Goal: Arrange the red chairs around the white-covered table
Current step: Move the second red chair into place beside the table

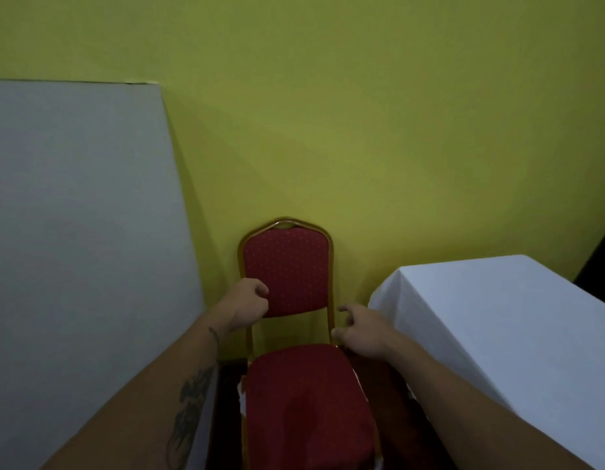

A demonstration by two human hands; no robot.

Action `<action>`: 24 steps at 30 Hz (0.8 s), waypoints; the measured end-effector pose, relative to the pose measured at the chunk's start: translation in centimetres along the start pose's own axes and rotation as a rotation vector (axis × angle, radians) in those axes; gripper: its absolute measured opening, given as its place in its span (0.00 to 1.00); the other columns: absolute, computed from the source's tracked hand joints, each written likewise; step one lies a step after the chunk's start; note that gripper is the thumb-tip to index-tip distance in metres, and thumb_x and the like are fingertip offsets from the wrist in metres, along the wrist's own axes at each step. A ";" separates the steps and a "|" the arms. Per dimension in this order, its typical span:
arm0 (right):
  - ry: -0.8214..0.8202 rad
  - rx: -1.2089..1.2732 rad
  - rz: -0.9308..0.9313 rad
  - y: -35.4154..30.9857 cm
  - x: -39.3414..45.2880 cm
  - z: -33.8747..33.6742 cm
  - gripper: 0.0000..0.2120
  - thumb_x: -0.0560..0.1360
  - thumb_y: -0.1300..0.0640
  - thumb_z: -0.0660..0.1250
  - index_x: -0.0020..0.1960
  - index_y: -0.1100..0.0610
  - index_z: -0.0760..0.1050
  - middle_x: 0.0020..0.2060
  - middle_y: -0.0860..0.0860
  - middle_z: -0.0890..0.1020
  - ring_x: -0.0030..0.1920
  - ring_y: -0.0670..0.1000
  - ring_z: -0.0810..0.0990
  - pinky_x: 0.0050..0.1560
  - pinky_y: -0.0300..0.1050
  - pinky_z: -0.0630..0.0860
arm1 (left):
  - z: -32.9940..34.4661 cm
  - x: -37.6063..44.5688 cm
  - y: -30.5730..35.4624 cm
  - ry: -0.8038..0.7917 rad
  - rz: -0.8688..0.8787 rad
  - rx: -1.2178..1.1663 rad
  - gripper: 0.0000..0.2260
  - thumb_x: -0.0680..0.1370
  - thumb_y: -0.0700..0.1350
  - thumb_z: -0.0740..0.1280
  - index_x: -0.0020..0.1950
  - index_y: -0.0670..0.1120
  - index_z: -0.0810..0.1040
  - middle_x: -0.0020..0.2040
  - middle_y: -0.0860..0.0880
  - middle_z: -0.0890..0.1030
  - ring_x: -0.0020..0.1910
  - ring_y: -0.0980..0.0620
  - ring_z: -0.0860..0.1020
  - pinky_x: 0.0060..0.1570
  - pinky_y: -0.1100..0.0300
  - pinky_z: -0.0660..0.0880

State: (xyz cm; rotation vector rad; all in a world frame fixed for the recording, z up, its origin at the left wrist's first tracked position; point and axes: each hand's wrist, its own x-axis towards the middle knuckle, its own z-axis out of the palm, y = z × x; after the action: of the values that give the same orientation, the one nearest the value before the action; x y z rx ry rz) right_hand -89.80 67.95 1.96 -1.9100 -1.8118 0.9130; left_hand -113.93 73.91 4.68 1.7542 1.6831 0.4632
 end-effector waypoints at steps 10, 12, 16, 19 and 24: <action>-0.001 0.358 0.086 -5.0 19.1 -0.1 0.32 0.78 0.50 0.70 0.79 0.54 0.64 0.74 0.55 0.71 0.70 0.58 0.73 0.69 0.60 0.74 | -3.4 11.6 -2.7 0.079 -0.048 0.142 0.18 0.78 0.39 0.60 0.67 0.44 0.78 0.60 0.43 0.81 0.50 0.48 0.76 0.49 0.59 0.74; -0.020 0.409 0.112 -5.6 23.6 0.0 0.31 0.79 0.51 0.69 0.80 0.54 0.63 0.75 0.56 0.71 0.70 0.58 0.73 0.68 0.59 0.75 | -4.1 15.1 -3.0 0.104 -0.078 0.205 0.19 0.79 0.40 0.59 0.68 0.45 0.77 0.62 0.42 0.80 0.51 0.46 0.77 0.50 0.58 0.74; -0.078 0.472 0.150 -6.4 32.6 -0.2 0.31 0.80 0.53 0.68 0.80 0.55 0.62 0.74 0.56 0.70 0.64 0.55 0.72 0.62 0.57 0.78 | -5.0 22.9 -3.5 0.117 -0.130 0.321 0.20 0.77 0.41 0.59 0.68 0.46 0.77 0.66 0.42 0.79 0.63 0.42 0.77 0.59 0.54 0.75; -0.099 0.499 0.195 -6.9 38.8 -0.4 0.30 0.80 0.53 0.67 0.80 0.54 0.63 0.74 0.56 0.70 0.64 0.55 0.72 0.62 0.59 0.79 | -5.5 28.5 -3.6 0.102 -0.136 0.391 0.21 0.77 0.42 0.59 0.71 0.47 0.75 0.66 0.41 0.79 0.63 0.40 0.77 0.58 0.52 0.76; -0.153 0.598 0.298 -8.0 47.5 0.0 0.30 0.81 0.54 0.65 0.81 0.52 0.61 0.76 0.54 0.68 0.69 0.60 0.71 0.63 0.68 0.77 | -5.7 36.2 -4.2 0.096 -0.142 0.440 0.26 0.72 0.48 0.59 0.70 0.45 0.73 0.65 0.40 0.78 0.65 0.38 0.76 0.61 0.46 0.75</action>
State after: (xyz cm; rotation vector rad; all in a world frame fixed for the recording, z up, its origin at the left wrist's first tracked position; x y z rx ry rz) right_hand -97.11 115.35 -2.82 -1.7611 -1.1403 1.5303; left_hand -116.79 110.26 -0.59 1.9177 2.0810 0.1164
